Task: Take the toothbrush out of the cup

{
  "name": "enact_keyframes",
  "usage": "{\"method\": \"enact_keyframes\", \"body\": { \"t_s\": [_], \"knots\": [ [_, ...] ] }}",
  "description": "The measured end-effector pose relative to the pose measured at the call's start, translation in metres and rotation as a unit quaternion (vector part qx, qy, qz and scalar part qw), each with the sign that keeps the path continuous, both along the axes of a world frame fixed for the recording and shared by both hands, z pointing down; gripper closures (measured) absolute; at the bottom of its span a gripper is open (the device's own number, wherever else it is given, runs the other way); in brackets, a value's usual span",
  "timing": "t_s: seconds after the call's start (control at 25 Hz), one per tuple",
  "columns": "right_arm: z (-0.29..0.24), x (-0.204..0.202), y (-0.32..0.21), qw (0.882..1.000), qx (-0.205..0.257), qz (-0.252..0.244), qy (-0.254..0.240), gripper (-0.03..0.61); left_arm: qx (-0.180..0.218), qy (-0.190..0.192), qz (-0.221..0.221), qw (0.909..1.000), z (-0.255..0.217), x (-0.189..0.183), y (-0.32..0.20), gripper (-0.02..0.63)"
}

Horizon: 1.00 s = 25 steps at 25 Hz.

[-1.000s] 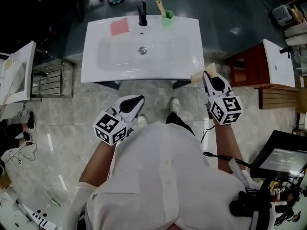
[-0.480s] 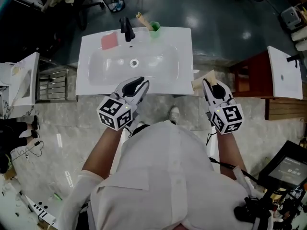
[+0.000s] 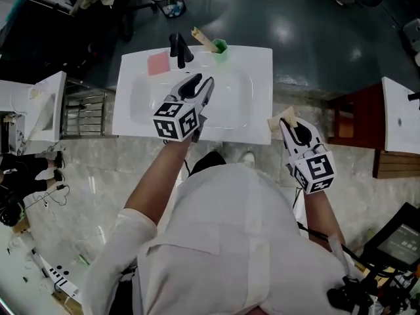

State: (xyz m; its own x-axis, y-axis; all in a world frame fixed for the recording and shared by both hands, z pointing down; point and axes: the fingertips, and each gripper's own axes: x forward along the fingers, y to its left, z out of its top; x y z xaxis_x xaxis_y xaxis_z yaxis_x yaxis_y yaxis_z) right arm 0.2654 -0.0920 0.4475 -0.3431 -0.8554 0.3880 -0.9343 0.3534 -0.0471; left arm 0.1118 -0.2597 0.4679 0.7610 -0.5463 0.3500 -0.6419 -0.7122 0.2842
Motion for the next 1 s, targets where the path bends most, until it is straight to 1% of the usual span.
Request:
{"method": "enact_keyframes", "body": {
  "t_s": [0.12, 0.24, 0.4, 0.64, 0.88, 1.0],
  "knots": [
    [-0.006, -0.005, -0.012, 1.000, 0.006, 0.010, 0.007, 0.529, -0.003, -0.001, -0.024, 0.9997, 0.006, 0.003, -0.040, 0.475],
    [-0.009, -0.006, -0.021, 1.000, 0.002, 0.026, 0.008, 0.531, -0.032, 0.002, -0.046, 0.9984, 0.021, 0.003, -0.073, 0.455],
    [-0.011, -0.004, -0.032, 0.999, 0.006, 0.051, 0.012, 0.529, -0.059, 0.007, -0.056, 0.9967, 0.038, 0.012, -0.105, 0.438],
    [-0.010, 0.002, -0.030, 0.996, -0.003, 0.086, 0.014, 0.531, -0.097, 0.019, -0.082, 0.9917, 0.061, 0.020, -0.136, 0.425],
    [-0.008, 0.011, -0.024, 0.993, -0.014, 0.118, 0.012, 0.531, -0.111, 0.036, -0.101, 0.9880, 0.073, 0.027, -0.159, 0.425],
    [-0.007, 0.012, -0.024, 0.992, -0.017, 0.125, 0.014, 0.531, -0.111, 0.041, -0.107, 0.9872, 0.074, 0.028, -0.164, 0.427]
  ]
}}
